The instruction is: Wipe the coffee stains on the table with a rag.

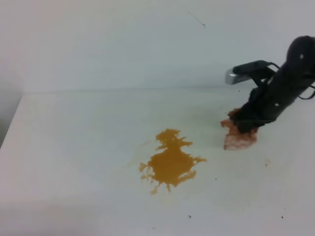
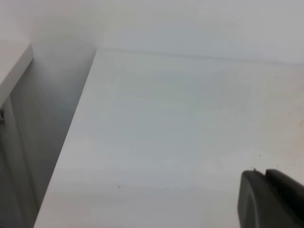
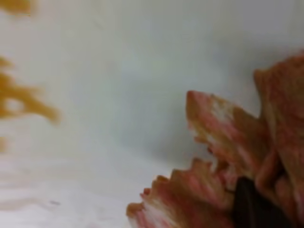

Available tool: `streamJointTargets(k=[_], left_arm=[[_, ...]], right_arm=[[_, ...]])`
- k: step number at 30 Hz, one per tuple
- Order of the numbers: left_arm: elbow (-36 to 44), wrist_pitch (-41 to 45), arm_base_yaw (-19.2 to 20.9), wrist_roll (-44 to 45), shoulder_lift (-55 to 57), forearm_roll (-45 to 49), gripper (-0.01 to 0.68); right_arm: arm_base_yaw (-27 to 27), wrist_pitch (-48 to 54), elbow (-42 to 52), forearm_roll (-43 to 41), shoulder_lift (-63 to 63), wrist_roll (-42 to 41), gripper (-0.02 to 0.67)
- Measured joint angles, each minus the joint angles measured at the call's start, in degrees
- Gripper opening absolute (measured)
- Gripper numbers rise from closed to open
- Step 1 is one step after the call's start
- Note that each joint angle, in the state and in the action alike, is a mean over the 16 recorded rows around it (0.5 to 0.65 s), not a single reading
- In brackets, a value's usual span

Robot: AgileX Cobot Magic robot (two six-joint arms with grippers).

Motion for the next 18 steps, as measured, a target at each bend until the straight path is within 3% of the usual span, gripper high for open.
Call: streamJointTargets(k=[11, 18], left_arm=[[0.0, 0.0, 0.0, 0.0, 0.0, 0.0, -0.003], [0.0, 0.0, 0.0, 0.0, -0.1, 0.0, -0.003]], right_arm=[[14.3, 0.6, -9.7, 5.3, 0.0, -4.8, -0.002], [23.7, -2.2, -11.8, 2.0, 4.6, -6.3, -0.003]])
